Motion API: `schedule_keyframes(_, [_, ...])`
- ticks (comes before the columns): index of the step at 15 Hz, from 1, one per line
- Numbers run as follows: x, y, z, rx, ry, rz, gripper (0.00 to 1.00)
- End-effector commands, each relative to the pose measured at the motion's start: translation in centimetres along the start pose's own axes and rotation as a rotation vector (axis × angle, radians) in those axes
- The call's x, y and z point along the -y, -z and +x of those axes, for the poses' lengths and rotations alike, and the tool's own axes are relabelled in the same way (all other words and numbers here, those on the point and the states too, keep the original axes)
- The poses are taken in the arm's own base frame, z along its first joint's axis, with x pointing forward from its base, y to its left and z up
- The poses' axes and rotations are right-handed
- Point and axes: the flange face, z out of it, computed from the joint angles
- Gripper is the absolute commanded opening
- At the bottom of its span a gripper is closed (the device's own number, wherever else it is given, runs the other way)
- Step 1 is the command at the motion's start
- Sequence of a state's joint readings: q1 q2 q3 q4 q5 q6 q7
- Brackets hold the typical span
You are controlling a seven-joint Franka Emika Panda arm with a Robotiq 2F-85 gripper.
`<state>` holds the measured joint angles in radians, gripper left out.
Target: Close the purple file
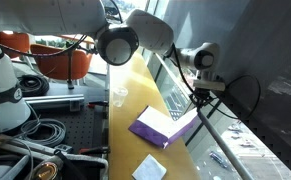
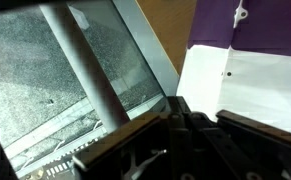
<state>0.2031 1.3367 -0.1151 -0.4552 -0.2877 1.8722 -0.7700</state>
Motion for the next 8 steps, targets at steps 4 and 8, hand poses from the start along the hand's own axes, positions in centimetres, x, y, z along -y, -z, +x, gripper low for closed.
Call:
schedule_keyframes(4, [1.2, 1.3, 1.3, 0.073, -0.027, -0.058, 0.0])
schedule_keyframes(8, [1.5, 2.1, 1.1, 0.115, -0.09, -0.061, 0.0])
